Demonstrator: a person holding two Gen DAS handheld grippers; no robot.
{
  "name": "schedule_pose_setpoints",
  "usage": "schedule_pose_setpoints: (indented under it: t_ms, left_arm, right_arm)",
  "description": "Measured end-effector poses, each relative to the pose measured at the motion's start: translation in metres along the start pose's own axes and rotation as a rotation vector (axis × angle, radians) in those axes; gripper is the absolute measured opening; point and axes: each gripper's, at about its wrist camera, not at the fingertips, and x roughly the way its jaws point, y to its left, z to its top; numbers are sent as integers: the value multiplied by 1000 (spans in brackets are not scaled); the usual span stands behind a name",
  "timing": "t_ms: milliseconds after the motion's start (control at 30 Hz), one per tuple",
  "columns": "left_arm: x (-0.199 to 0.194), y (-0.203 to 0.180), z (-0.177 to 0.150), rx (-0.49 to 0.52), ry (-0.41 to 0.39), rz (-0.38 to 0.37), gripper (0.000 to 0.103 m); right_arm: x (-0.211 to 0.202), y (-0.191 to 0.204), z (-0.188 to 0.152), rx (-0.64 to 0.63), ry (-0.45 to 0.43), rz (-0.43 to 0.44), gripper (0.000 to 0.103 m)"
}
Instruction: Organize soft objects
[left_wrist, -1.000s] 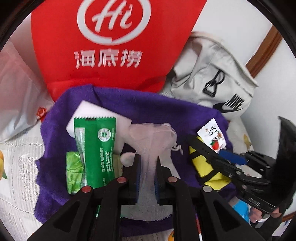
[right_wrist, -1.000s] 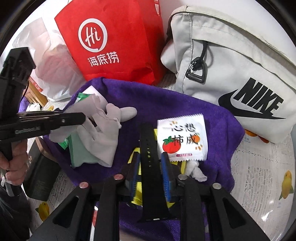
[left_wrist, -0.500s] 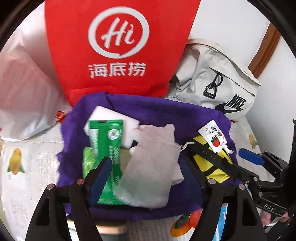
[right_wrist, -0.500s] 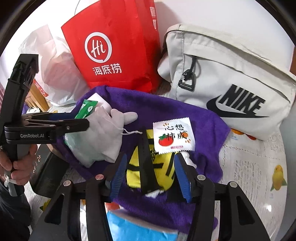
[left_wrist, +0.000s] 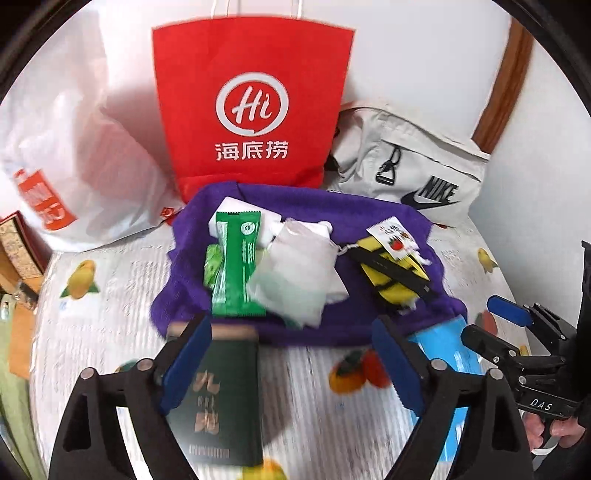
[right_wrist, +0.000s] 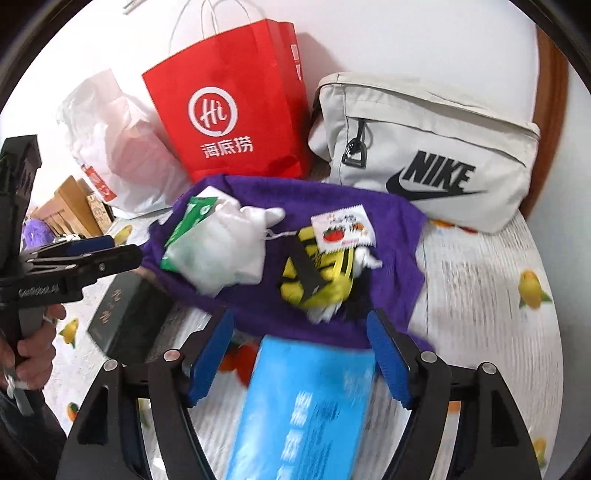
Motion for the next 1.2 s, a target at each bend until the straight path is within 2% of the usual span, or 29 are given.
schedule_pose_setpoints:
  t_ms: [233, 300, 367, 500, 733, 1000, 1200]
  left_arm:
    - [-66, -12, -46, 5, -83, 76, 100]
    - [-84, -15, -59, 1, -98, 79, 101]
    - [-99, -18, -72, 1, -110, 82, 101]
    - [-129, -28, -103, 8, -139, 103, 101]
    - [-165, -34, -152, 4, -175, 95, 101]
    - [-195, -43, -191, 18, -216, 113, 101]
    - [-210, -47, -209, 14, -235, 128, 101]
  right_arm:
    - [-47, 23, -39, -5, -35, -38, 84]
    - [-63, 30, -51, -6, -59, -56, 95]
    - [-80, 36, -64, -4, -100, -76, 99]
    - [-112, 47, -87, 7, -141, -104, 100]
    - [-155, 65, -127, -1, -193, -145, 101]
    - [-183, 80, -168, -21, -227, -157, 101]
    - [-205, 89, -190, -29, -267, -169, 101]
